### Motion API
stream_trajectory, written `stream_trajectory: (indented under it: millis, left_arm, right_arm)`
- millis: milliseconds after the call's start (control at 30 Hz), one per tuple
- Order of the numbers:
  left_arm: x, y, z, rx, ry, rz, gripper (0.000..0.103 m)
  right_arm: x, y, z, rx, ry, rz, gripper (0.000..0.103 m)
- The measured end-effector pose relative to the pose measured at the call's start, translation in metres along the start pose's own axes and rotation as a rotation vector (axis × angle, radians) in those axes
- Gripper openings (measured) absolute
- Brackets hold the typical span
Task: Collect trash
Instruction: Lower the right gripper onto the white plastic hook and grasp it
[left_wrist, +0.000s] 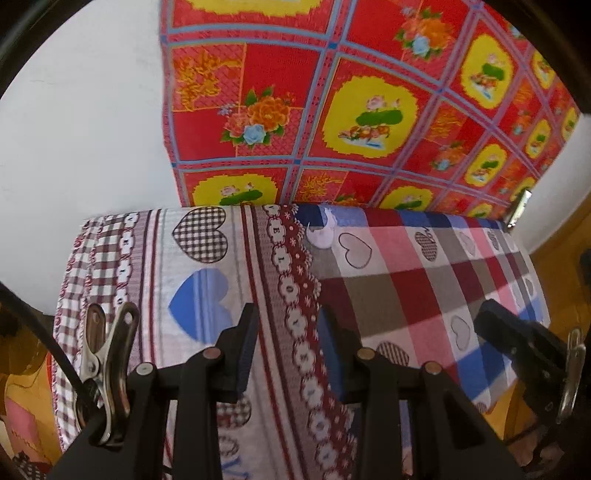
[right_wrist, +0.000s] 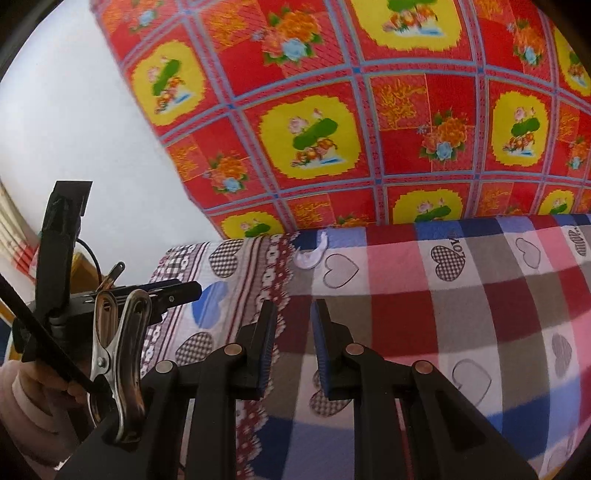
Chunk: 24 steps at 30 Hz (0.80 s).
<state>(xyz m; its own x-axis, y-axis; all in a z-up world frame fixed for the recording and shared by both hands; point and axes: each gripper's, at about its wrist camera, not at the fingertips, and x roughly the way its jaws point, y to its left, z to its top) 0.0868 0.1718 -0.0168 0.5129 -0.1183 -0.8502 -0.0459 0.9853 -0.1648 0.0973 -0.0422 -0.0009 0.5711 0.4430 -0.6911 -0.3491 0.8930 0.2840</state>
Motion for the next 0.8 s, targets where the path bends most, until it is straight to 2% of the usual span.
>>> stream_trajectory:
  millis: [367, 567, 800]
  left_arm:
    - [0.057, -0.015, 0.032, -0.072, 0.015, 0.036, 0.034]
    - [0.083, -0.019, 0.042, -0.089, 0.019, 0.051, 0.030]
    - [0.109, -0.019, 0.051, -0.120, 0.017, 0.032, 0.028]
  right_arm:
    - [0.059, -0.046, 0.032, -0.015, 0.067, 0.059, 0.021]
    - [0.089, -0.053, 0.041, -0.043, 0.096, 0.096, 0.021]
    - [0.129, -0.058, 0.053, -0.070, 0.143, 0.141, 0.021]
